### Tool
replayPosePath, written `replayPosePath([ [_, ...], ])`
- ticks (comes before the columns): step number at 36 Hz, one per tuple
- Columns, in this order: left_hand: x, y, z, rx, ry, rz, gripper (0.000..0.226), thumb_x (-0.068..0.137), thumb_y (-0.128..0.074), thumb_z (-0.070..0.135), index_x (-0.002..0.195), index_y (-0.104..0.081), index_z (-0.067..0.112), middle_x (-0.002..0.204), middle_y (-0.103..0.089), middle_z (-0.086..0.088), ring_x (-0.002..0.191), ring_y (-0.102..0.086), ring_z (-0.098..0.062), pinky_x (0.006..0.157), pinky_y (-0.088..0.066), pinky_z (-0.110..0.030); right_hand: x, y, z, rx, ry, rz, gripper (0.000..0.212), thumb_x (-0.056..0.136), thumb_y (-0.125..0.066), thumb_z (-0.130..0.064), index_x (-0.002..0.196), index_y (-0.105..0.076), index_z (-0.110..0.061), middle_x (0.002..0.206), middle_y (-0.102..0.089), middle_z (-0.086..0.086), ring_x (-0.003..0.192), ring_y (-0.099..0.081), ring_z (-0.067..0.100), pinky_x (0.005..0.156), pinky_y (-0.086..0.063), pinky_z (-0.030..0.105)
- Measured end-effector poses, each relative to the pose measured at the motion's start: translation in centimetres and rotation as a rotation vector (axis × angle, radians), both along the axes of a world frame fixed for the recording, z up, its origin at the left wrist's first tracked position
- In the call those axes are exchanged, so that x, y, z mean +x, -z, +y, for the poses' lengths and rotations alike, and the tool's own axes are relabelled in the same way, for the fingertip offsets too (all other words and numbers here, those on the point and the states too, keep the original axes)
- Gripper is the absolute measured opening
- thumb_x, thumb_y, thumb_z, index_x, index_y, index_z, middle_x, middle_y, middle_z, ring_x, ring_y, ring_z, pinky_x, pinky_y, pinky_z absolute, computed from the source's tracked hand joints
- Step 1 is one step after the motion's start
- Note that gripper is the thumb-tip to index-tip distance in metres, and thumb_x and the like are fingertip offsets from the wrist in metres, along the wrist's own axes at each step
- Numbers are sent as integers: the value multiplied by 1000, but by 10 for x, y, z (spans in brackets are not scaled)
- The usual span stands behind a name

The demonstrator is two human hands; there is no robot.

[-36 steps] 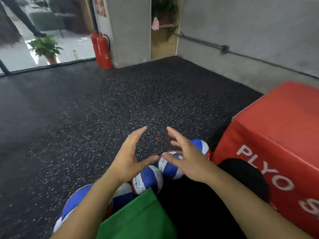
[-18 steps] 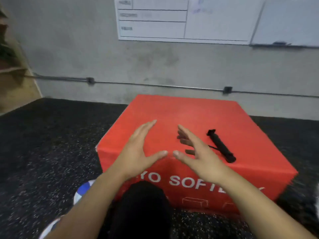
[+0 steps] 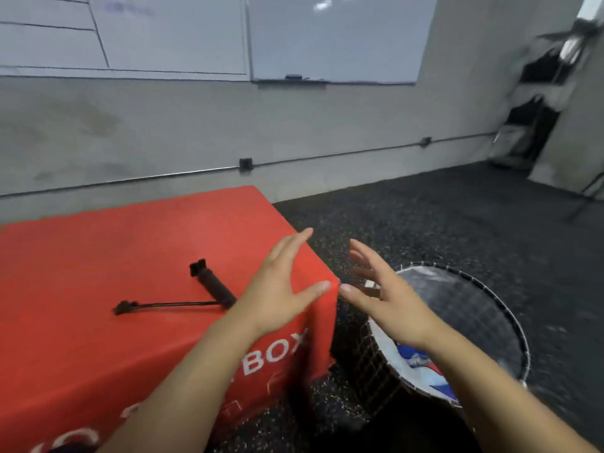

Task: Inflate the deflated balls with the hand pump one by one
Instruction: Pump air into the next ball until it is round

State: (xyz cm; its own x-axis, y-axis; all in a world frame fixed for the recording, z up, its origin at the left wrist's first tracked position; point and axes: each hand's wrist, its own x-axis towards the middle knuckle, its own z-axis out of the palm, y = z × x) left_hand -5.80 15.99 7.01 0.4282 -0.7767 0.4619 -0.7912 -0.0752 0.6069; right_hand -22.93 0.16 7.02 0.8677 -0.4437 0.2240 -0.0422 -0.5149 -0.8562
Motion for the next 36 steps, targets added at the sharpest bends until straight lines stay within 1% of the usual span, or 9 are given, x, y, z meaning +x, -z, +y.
replayPosePath([
  [2,-10,5,-28,8,48,15,89,89,-81,40,162,-32,30,160,-37,8,149,-30,1,123,-20,-16,-17,5,-19,-21,37,29,80,92,-71,-43,160,-27,-45,159,-40,-18,137,-40,-15,109,-44,18],
  [6,-29,19,-74,46,127,40,88,91,-79,45,162,-29,35,164,-34,11,152,-30,-3,127,-25,-31,-46,22,-52,-36,110,84,85,86,-68,-58,159,-25,-52,159,-38,-25,144,-41,-2,115,-45,37],
  [9,-41,33,-99,93,173,68,89,91,-77,47,163,-26,38,165,-31,10,153,-29,-5,127,-28,-38,-65,38,-75,-50,159,128,86,90,-70,-53,161,-23,-48,161,-37,-21,146,-40,1,114,-45,34],
  [16,-58,75,-138,179,237,101,88,92,-77,45,163,-26,37,163,-31,13,148,-29,0,121,-22,-22,-97,89,-125,-26,283,252,85,92,-74,-44,162,-27,-40,161,-41,-14,141,-49,5,114,-47,40],
  [20,-60,106,-157,235,270,149,89,92,-77,44,163,-23,44,164,-30,16,149,-30,0,123,-24,-25,-107,129,-149,31,333,314,85,92,-77,-43,161,-28,-42,161,-42,-12,144,-47,10,106,-54,36],
  [24,-61,138,-178,289,291,199,87,92,-77,44,162,-26,42,165,-30,14,150,-31,-2,126,-25,-29,-113,176,-176,78,385,371,103,69,-71,-85,157,-29,-51,157,-48,-7,136,-55,12,112,-49,46],
  [27,-64,161,-194,315,311,234,86,92,-77,43,162,-28,40,162,-32,17,147,-30,4,116,-20,-6,-117,216,-199,156,400,404,114,60,-66,-96,157,-29,-49,153,-52,0,134,-58,13,113,-48,47],
  [30,-67,182,-207,330,326,263,85,91,-79,39,161,-31,35,157,-35,19,141,-30,11,106,-15,5,-115,240,-212,146,422,477,113,65,-70,-86,160,-29,-41,157,-48,-5,138,-53,11,117,-45,44],
  [36,-73,225,-230,360,353,319,83,91,-79,37,160,-34,38,155,-38,22,142,-33,11,116,-25,-7,-106,263,-224,42,429,657,91,88,-84,-28,162,-31,-33,161,-42,1,144,-46,21,120,-36,37],
])
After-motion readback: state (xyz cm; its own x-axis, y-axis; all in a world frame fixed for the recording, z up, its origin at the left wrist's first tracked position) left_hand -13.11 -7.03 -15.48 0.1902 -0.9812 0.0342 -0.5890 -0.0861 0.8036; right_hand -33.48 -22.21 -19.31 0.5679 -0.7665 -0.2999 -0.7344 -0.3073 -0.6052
